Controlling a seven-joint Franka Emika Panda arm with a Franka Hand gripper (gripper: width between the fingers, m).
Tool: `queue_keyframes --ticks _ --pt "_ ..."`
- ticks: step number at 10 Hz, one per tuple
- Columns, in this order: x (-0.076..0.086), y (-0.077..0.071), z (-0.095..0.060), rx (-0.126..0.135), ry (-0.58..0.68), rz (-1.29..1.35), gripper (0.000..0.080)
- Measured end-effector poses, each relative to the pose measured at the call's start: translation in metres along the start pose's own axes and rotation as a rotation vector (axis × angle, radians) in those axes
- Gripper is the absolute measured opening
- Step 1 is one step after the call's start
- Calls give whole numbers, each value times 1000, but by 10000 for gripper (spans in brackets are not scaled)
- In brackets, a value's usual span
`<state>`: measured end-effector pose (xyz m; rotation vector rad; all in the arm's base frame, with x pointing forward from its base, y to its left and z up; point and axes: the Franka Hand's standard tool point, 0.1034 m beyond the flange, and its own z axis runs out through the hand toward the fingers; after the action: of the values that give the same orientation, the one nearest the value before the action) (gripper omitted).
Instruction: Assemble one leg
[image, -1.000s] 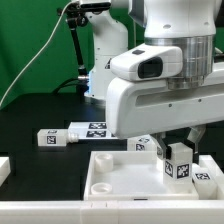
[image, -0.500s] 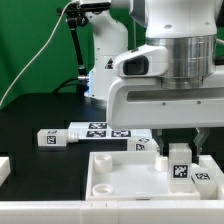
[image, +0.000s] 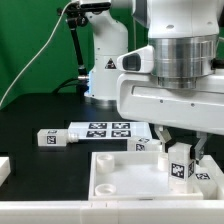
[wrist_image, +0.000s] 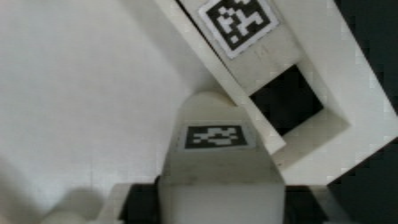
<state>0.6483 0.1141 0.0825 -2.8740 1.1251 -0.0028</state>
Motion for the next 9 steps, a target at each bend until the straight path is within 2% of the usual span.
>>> queue_keyframes --ticks 3,4,5,6,7,9 --pt "-1 -1 0 0 1 175 282" --pt "-1 -1 0 0 1 157 358" --pt "-1 -1 0 0 0 125 532" --pt "-2 -1 0 -3 3 87 532" --pt "-3 -2 0 -3 3 24 627" --pt "-3 -2 0 -3 2 -150 645"
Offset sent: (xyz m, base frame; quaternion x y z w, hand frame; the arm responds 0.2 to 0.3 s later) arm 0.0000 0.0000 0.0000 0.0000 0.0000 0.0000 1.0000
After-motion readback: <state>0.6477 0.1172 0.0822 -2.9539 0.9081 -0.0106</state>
